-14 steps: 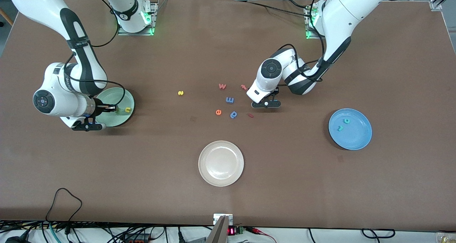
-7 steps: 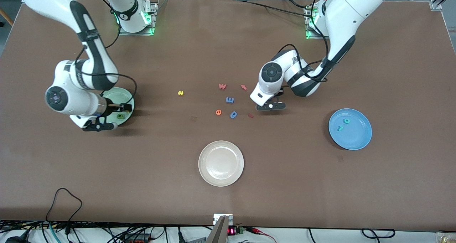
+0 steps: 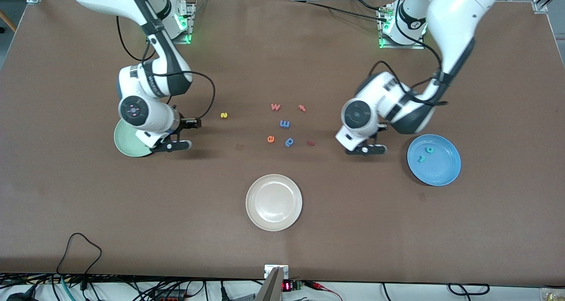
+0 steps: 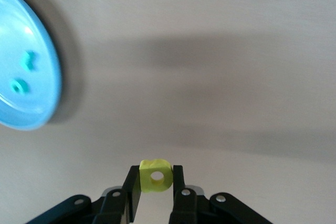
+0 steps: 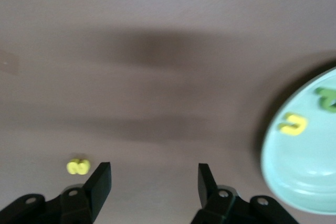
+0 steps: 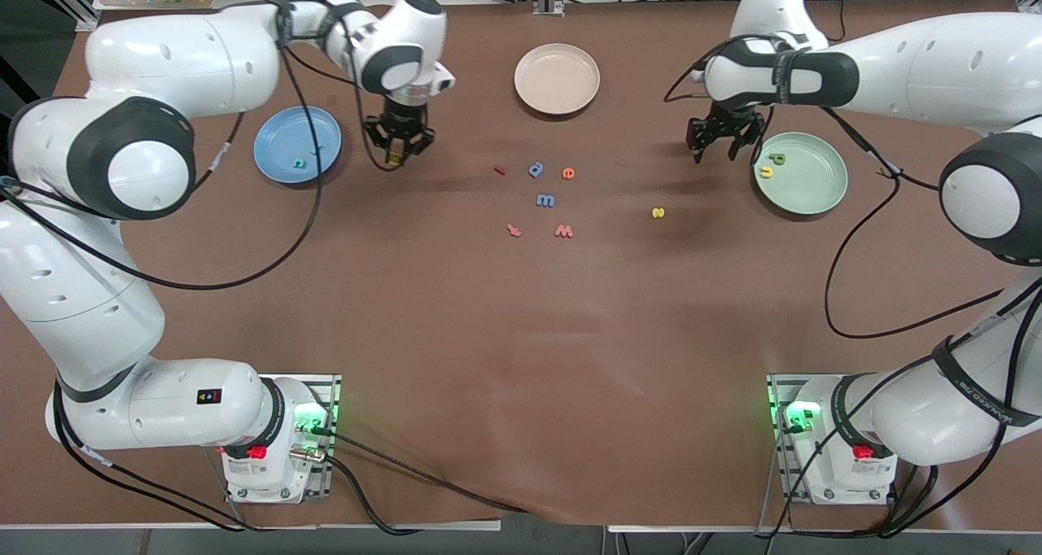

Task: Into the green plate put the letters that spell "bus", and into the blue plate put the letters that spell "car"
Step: 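Grasp the yellow d with the left gripper while the right gripper reaches the n, then place the d on the blue plate while the right gripper grasps the n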

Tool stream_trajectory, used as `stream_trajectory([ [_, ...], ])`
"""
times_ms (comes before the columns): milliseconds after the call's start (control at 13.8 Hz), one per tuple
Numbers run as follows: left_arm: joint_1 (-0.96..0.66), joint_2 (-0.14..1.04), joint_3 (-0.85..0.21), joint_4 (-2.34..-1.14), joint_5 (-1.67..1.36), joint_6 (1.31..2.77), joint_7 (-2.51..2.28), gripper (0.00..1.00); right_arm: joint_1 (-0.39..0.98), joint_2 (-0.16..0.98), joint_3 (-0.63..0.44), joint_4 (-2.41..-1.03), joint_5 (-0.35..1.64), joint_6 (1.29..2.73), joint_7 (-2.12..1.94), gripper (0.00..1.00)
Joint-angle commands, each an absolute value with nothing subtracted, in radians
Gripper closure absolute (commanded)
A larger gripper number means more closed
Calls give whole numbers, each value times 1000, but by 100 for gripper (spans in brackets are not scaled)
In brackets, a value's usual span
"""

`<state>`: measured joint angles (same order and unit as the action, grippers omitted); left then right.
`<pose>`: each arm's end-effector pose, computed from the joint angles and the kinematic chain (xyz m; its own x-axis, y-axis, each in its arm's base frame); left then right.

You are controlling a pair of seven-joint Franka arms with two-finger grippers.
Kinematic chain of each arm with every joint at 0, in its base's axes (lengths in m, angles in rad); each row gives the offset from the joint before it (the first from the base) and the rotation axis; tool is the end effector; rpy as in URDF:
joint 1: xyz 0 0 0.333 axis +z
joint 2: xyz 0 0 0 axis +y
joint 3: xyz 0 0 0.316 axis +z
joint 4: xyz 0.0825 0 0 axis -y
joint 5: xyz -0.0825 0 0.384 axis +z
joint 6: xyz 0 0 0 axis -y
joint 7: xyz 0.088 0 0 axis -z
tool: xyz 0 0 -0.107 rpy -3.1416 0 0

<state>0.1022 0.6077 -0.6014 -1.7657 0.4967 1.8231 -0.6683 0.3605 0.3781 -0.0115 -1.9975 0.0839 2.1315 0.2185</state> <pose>0.5632 -0.2348 0.2408 0.9589 -0.0031 -0.2838 -0.0906 -0.9509 -0.2958 0.5425 0.2014 0.2517 0.9657 0.0749 -0.2487 0.0774 -0.9970 0.0000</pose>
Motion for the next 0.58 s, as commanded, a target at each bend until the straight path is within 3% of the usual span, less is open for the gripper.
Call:
stream_trajectory([
  [0, 201, 604, -611, -1758, 526, 1821, -469, 80, 403, 379, -3, -2032, 100, 2184, 311, 25],
  [291, 336, 629, -611, -1726, 531, 1842, -176, 77, 492, 397, -2, -2109, 100, 2342, 438, 25],
  [509, 452, 670, -611, -1726, 529, 1923, 1, 77, 534, 419, -2, -2108, 98, 2374, 491, 31],
])
